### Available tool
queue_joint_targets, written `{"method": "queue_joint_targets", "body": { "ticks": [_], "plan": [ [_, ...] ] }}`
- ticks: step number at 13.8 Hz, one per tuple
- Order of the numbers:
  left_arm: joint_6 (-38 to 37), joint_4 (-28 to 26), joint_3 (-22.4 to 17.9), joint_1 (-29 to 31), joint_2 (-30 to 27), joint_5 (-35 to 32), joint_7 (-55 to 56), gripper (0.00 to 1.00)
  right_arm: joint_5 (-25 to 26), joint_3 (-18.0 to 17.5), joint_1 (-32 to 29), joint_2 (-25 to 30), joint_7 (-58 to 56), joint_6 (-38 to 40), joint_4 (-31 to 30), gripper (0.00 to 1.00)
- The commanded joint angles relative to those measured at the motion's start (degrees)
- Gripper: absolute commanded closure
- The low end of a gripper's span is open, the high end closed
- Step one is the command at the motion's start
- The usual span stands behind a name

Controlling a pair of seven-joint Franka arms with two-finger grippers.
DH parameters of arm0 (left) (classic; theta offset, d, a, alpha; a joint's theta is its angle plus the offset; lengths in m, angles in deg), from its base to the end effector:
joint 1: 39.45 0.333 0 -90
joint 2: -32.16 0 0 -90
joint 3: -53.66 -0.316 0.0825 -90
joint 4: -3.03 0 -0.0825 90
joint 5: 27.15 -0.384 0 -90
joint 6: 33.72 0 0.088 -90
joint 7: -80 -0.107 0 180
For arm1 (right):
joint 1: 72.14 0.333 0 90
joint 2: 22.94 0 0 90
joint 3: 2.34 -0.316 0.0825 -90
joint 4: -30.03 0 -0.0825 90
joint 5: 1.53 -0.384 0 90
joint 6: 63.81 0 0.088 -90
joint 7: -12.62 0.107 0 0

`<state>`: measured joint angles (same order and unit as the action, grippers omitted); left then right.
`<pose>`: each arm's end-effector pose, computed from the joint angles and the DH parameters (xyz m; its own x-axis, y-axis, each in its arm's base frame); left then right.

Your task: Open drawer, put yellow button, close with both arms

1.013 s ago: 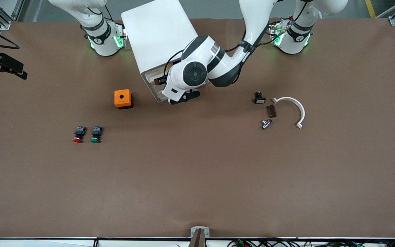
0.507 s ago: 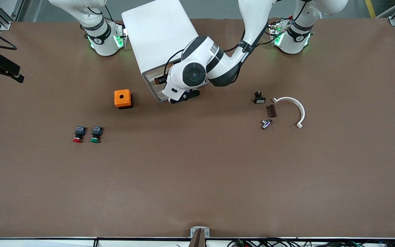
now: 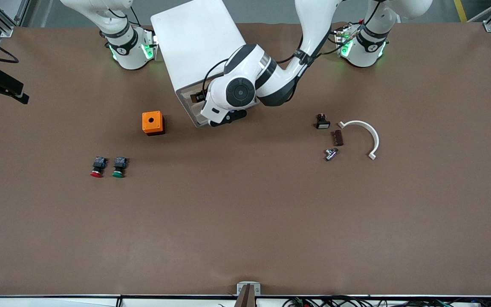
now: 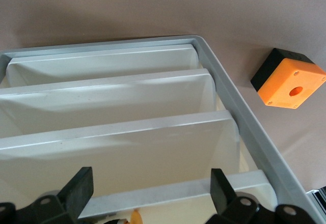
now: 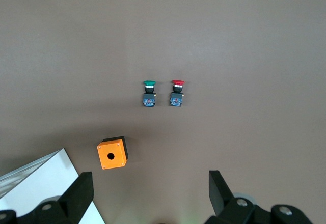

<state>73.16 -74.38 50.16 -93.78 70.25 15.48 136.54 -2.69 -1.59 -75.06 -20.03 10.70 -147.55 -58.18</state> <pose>0.4076 -0.5979 0.3380 0.7607 0.2406 -0.6029 0.4016 -0.9041 0.1459 0.5264 -0.0316 0.6571 0.9992 -0.0283 -0.0265 -0.0289 -0.9993 -0.0217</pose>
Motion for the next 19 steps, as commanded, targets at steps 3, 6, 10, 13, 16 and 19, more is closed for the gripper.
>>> {"method": "queue_joint_targets", "body": {
  "ticks": [3,6,10,13,16,19],
  "plan": [
    [0.4,-0.8,0.1,-0.2,-0.4,1.3,0.6,0.00,-0.2,-0.2,-0.5,1.2,-0.4,-0.1,1.1,0.00],
    [0.4,-0.5,-0.5,0.9,-1.0,0.3,0.6,0.00,-0.3,-0.1,-1.2,1.2,-0.4,-1.9,0.6,0.00],
    [0.4,-0.3,-0.9,4.7,-3.1,0.0,0.6,0.00,-0.3,-0.1,-1.2,1.2,0.4,-1.3,0.8,0.00],
    [0.4,-0.3,-0.9,8.3,-5.1,-0.1,0.6,0.00,-1.0,0.0,-1.3,1.3,0.5,0.0,1.0,0.00],
    [0.2,-0.4,-0.9,12.2,-6.7,-3.8,0.6,0.00,-1.0,0.0,-1.3,1.4,0.3,0.2,0.8,0.00],
    [0.0,-0.5,-0.8,15.7,-7.7,-12.2,0.6,0.00,-1.0,0.0,-2.0,1.5,0.1,0.2,0.7,0.00]
  ]
}}
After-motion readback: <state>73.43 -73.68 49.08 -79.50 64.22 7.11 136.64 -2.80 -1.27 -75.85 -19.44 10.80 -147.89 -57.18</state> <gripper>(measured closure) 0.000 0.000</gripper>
